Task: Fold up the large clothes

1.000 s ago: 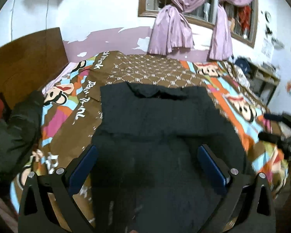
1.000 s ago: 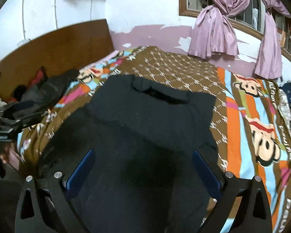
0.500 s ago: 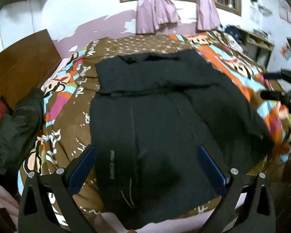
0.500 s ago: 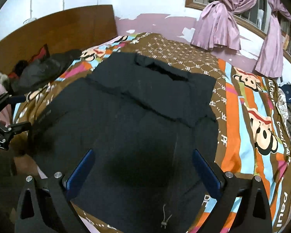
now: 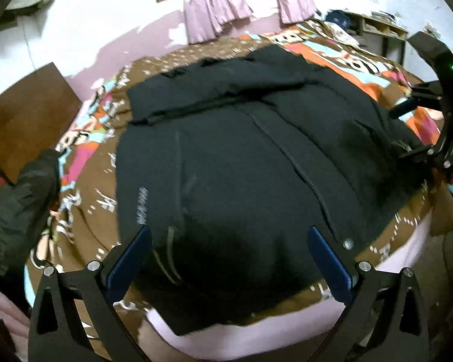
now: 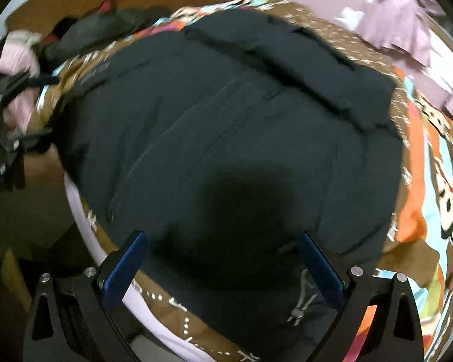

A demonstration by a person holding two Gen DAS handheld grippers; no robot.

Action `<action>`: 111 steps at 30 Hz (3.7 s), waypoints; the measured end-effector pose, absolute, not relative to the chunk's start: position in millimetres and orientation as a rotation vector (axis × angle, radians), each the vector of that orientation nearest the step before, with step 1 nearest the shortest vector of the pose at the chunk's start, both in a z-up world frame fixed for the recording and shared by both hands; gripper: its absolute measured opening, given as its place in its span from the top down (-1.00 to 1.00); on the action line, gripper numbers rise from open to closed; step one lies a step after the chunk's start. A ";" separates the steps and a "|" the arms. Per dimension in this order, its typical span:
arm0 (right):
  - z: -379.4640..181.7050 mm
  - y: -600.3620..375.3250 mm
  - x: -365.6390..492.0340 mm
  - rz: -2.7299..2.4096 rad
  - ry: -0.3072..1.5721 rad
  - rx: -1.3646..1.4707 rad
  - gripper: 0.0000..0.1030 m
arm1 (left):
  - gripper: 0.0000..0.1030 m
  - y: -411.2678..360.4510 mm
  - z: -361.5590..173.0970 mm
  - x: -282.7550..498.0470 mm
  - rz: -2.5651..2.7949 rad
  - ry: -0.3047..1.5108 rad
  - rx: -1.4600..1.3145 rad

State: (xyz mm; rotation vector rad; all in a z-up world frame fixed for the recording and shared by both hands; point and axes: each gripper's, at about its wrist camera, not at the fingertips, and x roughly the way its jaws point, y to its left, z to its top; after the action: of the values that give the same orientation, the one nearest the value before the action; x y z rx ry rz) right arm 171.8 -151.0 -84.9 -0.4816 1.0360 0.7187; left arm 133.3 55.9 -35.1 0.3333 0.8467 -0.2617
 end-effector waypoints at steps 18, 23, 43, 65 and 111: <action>-143.9 -117.8 129.7 0.778 1.045 -0.941 -0.95 | -0.96 51.9 -96.6 101.5 -0.324 0.912 0.467; -165.9 -119.1 133.2 0.717 1.095 -1.017 -0.95 | -0.96 53.5 -105.4 101.4 -0.314 0.937 0.464; -101.1 -128.0 185.2 0.622 1.011 -0.727 -0.93 | -0.96 42.9 -130.5 99.5 -0.289 0.954 0.510; -87.5 -146.7 186.3 0.585 1.015 -0.644 -0.52 | 0.00 44.5 -133.4 99.9 -0.147 0.643 0.877; 111.8 -174.5 132.3 0.550 0.624 -0.706 0.90 | 0.90 32.3 162.1 109.8 -0.276 0.566 0.305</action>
State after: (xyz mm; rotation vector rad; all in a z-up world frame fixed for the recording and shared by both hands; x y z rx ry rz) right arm 132.3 -174.5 111.8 -0.7059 0.6240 0.5503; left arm 109.8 32.3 162.1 0.3045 0.5658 -0.2757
